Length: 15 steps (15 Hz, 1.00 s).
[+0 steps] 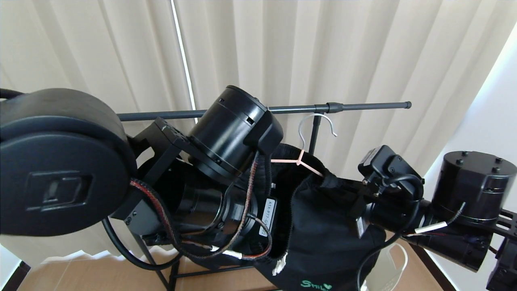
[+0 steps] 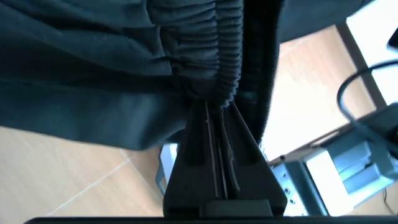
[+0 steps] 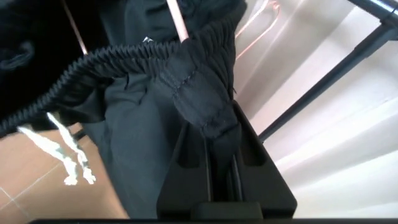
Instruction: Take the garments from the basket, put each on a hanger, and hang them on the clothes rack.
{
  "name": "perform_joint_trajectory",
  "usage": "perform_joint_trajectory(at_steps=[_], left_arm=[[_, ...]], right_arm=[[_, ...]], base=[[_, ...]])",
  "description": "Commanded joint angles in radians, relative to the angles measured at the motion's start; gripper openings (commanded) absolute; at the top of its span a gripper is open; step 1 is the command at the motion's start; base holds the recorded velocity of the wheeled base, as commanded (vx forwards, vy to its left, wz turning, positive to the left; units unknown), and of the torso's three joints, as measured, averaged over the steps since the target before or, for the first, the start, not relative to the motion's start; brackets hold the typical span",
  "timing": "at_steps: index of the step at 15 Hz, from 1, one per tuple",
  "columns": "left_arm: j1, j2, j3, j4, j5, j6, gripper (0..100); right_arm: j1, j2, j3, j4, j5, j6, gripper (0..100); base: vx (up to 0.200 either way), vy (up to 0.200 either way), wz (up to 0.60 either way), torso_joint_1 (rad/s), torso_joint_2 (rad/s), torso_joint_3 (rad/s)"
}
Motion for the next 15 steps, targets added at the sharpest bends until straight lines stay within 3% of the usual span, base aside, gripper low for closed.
perform_joint_trajectory(at_steps=[1,6,11,12,15], left_arm=[[0.018,0.019,-0.005,-0.021,0.009,-0.011,0],[0.019,0.027,-0.002,-0.095,0.034,-0.013,0],[0.019,0.031,-0.002,-0.098,0.035,-0.013,0],[0.019,0.031,-0.002,-0.098,0.035,-0.013,100],[0.018,0.027,0.007,-0.096,0.035,-0.014,100]], right_arm=[[0.031,-0.064,0.015,0.001,0.001,-0.003,0],[0.060,-0.081,0.032,-0.001,-0.001,-0.038,0],[0.074,-0.091,0.040,-0.001,-0.001,-0.038,0],[0.076,-0.094,0.040,-0.001,-0.001,-0.040,0],[0.074,-0.094,0.040,-0.001,-0.001,-0.038,0]], base=[[0.000,0.000,0.00,0.000,0.00,0.000],[0.000,0.000,0.00,0.000,0.00,0.000],[0.000,0.000,0.00,0.000,0.00,0.000],[0.000,0.000,0.00,0.000,0.00,0.000],[0.000,0.000,0.00,0.000,0.00,0.000]])
